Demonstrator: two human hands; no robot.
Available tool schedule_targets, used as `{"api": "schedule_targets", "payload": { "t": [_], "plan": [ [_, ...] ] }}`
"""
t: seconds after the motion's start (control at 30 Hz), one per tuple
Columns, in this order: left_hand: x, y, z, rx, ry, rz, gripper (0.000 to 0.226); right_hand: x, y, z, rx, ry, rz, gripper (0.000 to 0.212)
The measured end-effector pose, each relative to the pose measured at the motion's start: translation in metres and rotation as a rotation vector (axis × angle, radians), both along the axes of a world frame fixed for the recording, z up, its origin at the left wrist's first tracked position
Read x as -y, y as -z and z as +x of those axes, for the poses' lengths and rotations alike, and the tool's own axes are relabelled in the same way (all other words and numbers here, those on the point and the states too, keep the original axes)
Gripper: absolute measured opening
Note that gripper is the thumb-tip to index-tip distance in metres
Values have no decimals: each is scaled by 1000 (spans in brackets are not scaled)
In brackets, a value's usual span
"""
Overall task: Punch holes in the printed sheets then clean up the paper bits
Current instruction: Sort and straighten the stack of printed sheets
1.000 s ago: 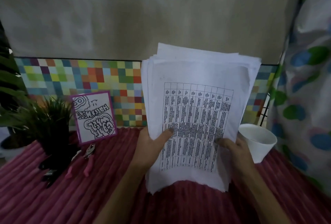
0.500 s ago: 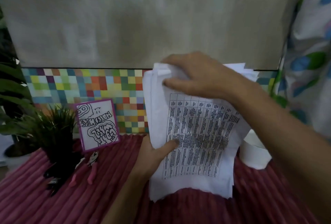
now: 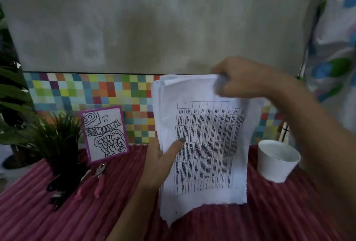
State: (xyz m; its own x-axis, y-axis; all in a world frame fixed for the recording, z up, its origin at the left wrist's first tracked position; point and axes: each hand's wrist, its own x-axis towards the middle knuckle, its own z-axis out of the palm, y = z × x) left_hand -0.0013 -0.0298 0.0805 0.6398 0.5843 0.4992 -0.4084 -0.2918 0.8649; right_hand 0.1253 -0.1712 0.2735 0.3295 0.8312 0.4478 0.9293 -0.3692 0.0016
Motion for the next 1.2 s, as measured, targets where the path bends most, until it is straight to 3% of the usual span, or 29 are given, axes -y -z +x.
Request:
{"api": "schedule_targets", "payload": {
  "t": [0.07,0.13,0.2,0.3,0.37,0.5,0.6,0.73,0.87,0.97,1.1,1.2],
  "plan": [
    [-1,2,1,-6,-5,-21,23,28,-1,29,-122,73,36,13],
    [-1,2,2,-8,8,-47,26,50,10,50,-337,57,225,14],
    [1,0,2,4,31,-80,22,63,39,60,-692,-67,488,17],
    [1,-2,4,11,63,-73,33,66,103,58,-1219,-254,654,53],
    [4,-1,4,-7,69,-54,33,58,141,45,-1337,-251,690,40],
    [-3,-20,6,-58,72,7,21,48,166,36,-1270,-179,905,28],
    [-11,-49,13,102,-2,11,42,46,158,33,-1204,-217,882,31],
    [-10,-72,26,214,-88,54,47,43,146,37,-1160,-273,943,29],
    [-16,-64,31,171,-40,-36,65,46,144,45,-1160,-269,922,31],
    [-12,-54,31,109,-53,-38,68,45,154,48,-1261,-267,876,45],
    [-10,-39,32,97,-48,43,22,39,170,46,-1257,-212,951,30],
    [-1,-49,26,198,-154,81,16,34,165,45,-1236,-187,965,21]
  ]
}}
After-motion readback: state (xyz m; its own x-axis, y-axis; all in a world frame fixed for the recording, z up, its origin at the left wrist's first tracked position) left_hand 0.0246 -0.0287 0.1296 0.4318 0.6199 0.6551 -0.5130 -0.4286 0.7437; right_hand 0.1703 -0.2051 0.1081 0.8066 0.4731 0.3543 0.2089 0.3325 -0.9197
